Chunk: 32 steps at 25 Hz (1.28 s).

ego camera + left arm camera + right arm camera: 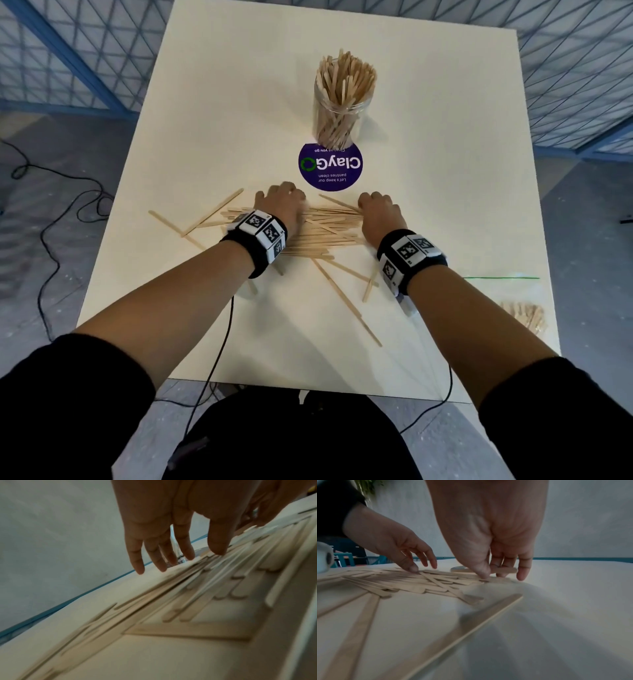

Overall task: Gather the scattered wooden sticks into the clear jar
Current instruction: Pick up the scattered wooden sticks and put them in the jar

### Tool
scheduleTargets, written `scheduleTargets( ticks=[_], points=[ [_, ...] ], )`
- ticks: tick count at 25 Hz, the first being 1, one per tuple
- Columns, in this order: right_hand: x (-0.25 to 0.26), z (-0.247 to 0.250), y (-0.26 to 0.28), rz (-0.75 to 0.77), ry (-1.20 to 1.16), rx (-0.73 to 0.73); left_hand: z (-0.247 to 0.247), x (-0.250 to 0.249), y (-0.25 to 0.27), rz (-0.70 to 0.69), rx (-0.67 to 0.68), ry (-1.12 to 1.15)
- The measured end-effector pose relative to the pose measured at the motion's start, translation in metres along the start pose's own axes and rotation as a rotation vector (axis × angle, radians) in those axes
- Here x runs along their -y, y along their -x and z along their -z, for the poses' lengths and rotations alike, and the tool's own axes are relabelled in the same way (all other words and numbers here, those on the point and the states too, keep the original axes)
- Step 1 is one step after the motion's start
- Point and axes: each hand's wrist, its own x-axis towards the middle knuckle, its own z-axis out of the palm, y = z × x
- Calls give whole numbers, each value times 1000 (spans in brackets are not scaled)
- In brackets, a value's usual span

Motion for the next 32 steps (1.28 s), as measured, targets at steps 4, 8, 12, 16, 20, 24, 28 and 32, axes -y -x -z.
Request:
scheduleTargets(
  ticks=[4, 8, 12, 16, 20, 24, 28, 32],
  points=[
    [3, -3, 6, 29, -136, -55, 8, 32, -1, 344, 4, 128],
    [15, -13, 3, 84, -148, -26, 1, 50, 10, 411, 101, 193],
    [20, -16, -2, 113, -27, 25, -9, 47, 17, 247, 42, 226],
    [18, -16, -5, 81, 36, 13, -11, 34, 12, 103, 41, 118],
    [12, -18, -3, 80, 131, 2, -9, 23, 7, -14, -15, -90],
    [6, -14, -1, 110, 168, 30, -4, 16, -4, -109, 76, -144],
    [0, -8, -1, 109, 138, 49, -3, 16, -7, -116, 170, -71],
    [-9, 1, 5, 41, 38, -3, 1, 17, -2, -74, 146, 5]
  ],
)
